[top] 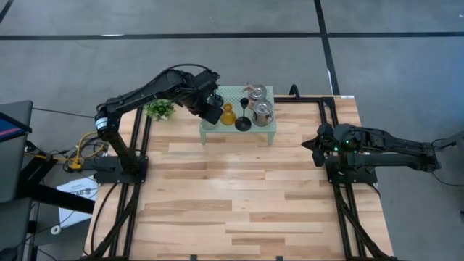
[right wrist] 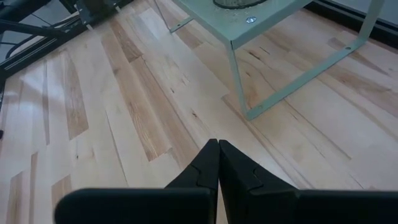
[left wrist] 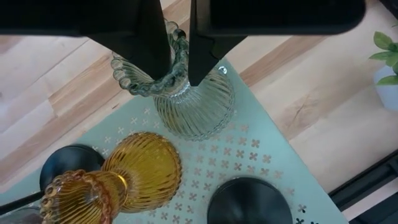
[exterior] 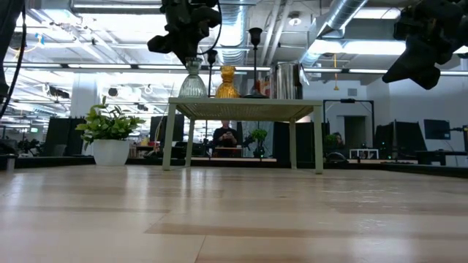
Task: Pick & Place candle stick holders
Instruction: Put the green glass candle holder on the shelf, then return to Home Position
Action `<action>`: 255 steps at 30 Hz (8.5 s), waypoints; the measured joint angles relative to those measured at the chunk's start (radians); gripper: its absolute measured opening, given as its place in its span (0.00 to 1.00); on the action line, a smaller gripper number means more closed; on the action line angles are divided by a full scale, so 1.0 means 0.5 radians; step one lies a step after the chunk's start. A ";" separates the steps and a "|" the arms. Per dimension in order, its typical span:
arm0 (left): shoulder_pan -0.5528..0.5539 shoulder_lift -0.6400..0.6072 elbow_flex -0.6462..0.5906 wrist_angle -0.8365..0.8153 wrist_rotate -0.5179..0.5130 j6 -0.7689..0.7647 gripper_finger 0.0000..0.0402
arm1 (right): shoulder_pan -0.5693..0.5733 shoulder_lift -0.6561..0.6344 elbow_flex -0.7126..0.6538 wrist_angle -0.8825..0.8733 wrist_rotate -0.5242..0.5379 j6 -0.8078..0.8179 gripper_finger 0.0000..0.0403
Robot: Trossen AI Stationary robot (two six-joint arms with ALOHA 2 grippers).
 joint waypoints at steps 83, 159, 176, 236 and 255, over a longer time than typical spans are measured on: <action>-1.006 -0.937 -1.420 1.298 -0.995 0.135 0.00 | 0.000 0.000 0.001 0.000 0.044 0.000 0.00; -0.462 -0.933 -1.821 1.994 -0.836 0.533 0.00 | 0.000 0.001 0.000 0.000 0.043 -0.001 0.00; -0.475 -1.340 -1.822 2.160 -0.187 0.764 0.00 | 0.001 0.000 0.000 0.068 -0.091 -0.024 0.00; -0.737 -2.777 -1.820 1.540 0.346 1.070 0.01 | 0.001 -0.733 0.466 0.214 -0.446 -0.665 0.00; -0.735 -3.096 -2.171 1.292 0.257 1.019 0.00 | -0.001 -0.735 0.413 0.240 -0.374 -0.685 0.00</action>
